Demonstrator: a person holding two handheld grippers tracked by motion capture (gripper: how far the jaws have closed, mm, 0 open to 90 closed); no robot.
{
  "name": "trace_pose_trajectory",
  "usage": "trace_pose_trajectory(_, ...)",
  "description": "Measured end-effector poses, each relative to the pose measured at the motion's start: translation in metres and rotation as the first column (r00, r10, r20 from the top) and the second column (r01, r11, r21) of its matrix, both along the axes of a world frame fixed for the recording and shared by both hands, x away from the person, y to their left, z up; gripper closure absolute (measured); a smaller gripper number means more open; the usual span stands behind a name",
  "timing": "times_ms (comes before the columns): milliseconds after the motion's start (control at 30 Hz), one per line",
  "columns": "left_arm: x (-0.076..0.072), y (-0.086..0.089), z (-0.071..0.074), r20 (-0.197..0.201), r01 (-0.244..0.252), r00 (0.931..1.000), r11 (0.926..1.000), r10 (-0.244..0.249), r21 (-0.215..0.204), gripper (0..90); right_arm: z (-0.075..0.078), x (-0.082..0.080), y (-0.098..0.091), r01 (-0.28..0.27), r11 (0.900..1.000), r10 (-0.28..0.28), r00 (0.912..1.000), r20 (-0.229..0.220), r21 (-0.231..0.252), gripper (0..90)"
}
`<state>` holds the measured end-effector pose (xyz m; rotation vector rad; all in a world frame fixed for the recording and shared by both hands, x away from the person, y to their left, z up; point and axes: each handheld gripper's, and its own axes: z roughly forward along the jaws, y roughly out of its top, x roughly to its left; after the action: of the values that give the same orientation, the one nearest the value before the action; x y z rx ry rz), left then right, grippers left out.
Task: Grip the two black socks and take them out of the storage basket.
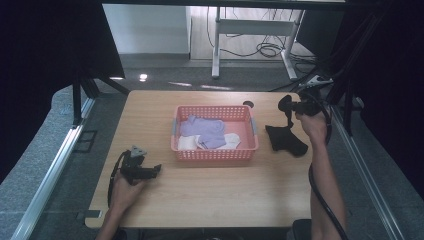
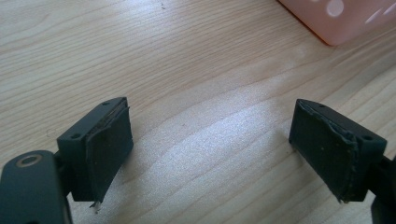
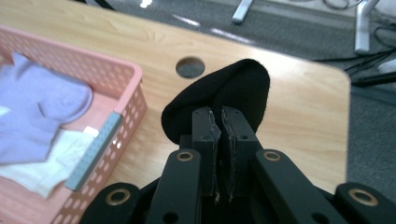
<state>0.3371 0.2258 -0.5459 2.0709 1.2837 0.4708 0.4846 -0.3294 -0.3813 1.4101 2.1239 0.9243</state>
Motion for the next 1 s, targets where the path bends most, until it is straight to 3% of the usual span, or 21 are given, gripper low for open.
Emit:
trace_pose_trajectory(500, 0.0, 0.0, 0.0, -0.001, 0.0, 1.0, 1.0, 0.0, 0.0, 13.1, -0.069, 0.012, 0.012, -0.008, 0.9993, 0.004, 0.9941, -0.109, -0.038, 84.1)
trace_pose_trajectory(767, 0.0, 0.0, 0.0, -0.002, 0.0, 1.0, 1.0, 0.0, -0.002, 13.1, -0.101, 0.014, 0.017, -0.014, 0.9979, 0.002, 0.9821, -0.188, -0.063, 82.1)
trace_pose_trajectory(900, 0.0, 0.0, 0.0, -0.002, 0.0, 1.0, 1.0, 0.0, -0.002, 13.1, -0.105, 0.013, 0.015, -0.002, 0.9993, -0.005, 0.9808, -0.195, -0.036, 77.8)
trace_pose_trajectory(1000, 0.0, 0.0, 0.0, -0.001, -0.001, 1.0, 1.0, 0.001, -0.003, 13.1, -0.101, 0.012, 0.014, 0.002, 0.9998, -0.006, 0.9821, -0.188, -0.021, 67.9)
